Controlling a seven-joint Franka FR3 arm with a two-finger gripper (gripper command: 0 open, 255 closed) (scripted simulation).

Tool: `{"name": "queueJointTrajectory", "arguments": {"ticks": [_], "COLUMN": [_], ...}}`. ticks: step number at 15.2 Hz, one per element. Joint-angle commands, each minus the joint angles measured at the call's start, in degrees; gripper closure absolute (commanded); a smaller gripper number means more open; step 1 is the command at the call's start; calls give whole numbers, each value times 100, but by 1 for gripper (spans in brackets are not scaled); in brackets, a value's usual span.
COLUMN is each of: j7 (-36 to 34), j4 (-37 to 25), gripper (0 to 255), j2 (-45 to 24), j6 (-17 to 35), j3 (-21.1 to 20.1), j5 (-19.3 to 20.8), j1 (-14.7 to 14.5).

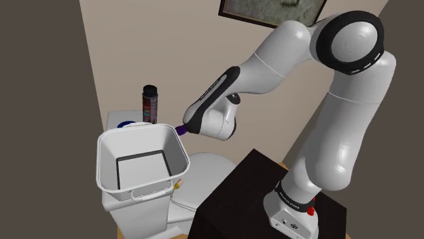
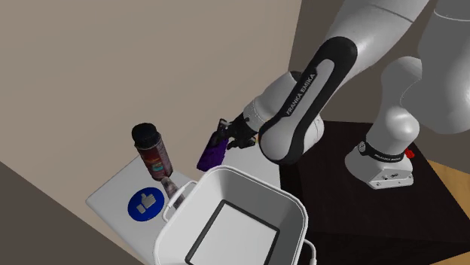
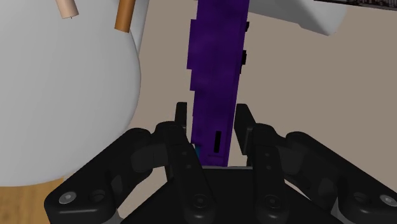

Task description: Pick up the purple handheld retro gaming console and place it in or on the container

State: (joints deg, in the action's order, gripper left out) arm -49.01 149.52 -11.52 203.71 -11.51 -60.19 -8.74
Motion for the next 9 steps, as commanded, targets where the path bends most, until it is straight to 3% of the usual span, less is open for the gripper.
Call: {"name": "queueJointTrajectory", "arguments": {"ticks": [1,5,9], "j7": [544,2228,4325], "j4": [-93,-495,-1059], "gripper": [255,255,255], "j2": [169,417,582], "j6": [-144,-336,-323], "j3": [154,445,410], "j5": [-598,-2309,-4267], "j1": [-221,-621,-562]}}
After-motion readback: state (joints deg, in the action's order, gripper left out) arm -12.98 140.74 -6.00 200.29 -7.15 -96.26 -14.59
